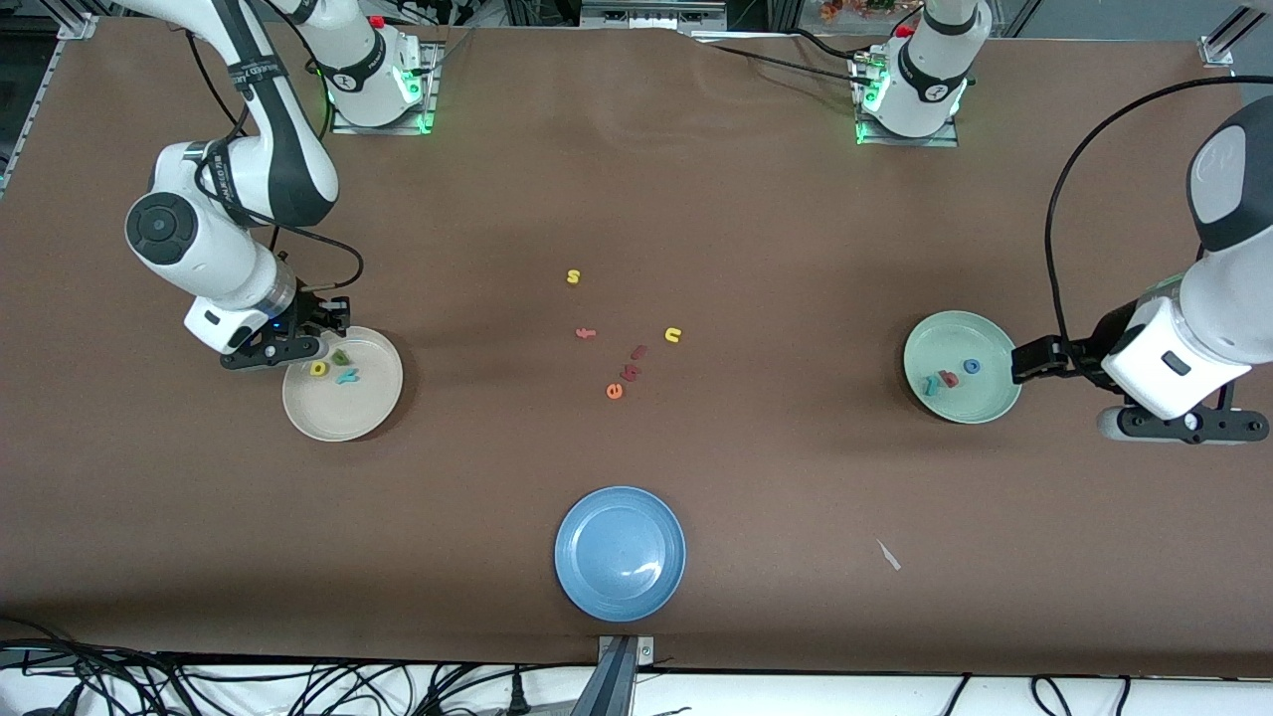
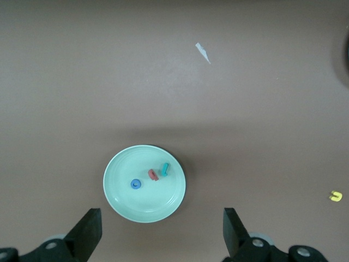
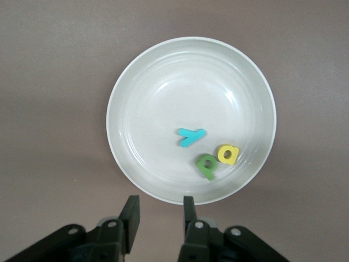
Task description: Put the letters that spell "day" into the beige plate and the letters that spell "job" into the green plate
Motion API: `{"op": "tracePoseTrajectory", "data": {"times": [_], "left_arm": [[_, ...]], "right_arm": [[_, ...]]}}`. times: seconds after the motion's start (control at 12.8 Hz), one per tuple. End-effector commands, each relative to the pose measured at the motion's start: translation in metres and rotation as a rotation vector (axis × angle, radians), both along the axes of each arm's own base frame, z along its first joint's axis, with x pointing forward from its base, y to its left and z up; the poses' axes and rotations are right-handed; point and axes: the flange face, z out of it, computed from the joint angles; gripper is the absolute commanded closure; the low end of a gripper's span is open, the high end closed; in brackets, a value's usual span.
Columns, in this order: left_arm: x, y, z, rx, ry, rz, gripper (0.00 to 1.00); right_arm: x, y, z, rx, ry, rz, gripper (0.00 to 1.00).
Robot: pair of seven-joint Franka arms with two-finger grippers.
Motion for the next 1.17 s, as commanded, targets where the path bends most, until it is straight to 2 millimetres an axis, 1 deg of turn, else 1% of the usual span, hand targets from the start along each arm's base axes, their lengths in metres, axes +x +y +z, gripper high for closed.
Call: {"op": "tracePoseTrajectory", "data": {"times": [0.0,0.08,0.16,0.23,0.31,0.39,0.55,0.7,0.78,0.86,0.94,1.09], "left_arm": [[-0.025,0.003,-0.001,0.002,-0.050,-0.012,0.02],[-0.023,0.010,0.001,0.002,-0.057,0.005,0.01],[-0.023,0.021,0.000,0.000,-0.052,0.019,0.00],[-0.022,0.026,-0.002,0.000,-0.049,0.024,0.00],[-0.021,0.028,-0.005,-0.001,-0.043,0.027,0.00],[-0.021,0.028,-0.005,-0.001,-0.044,0.028,0.00],[-0.021,0.026,-0.005,0.000,-0.043,0.025,0.00],[-0.021,0.024,-0.005,0.009,-0.045,0.013,0.01],[-0.021,0.021,-0.006,0.009,-0.042,-0.027,0.01],[-0.020,0.025,-0.007,0.006,-0.041,-0.088,0.01],[-0.019,0.026,-0.009,0.003,-0.038,-0.120,0.01],[-0.019,0.026,-0.010,-0.001,-0.035,-0.120,0.00]], "right_arm": [[0.000,0.002,0.006,0.007,-0.005,-0.003,0.37],[0.003,0.002,0.010,0.008,-0.014,-0.002,0.12],[0.008,0.003,0.018,0.010,-0.030,0.006,0.01],[0.012,0.004,0.027,0.011,-0.044,0.007,0.00],[0.018,0.004,0.037,0.011,-0.053,0.010,0.00],[0.021,0.003,0.045,0.011,-0.046,0.003,0.00],[0.027,0.009,0.087,0.013,-0.024,0.004,0.00],[0.034,0.011,0.142,0.009,0.026,0.005,0.00],[0.034,0.020,0.168,0.005,0.045,0.018,0.00],[0.036,0.023,0.193,-0.008,0.039,0.022,0.00],[0.037,0.018,0.214,-0.011,0.041,0.014,0.00],[0.035,0.018,0.243,-0.005,0.051,0.013,0.00]]}}
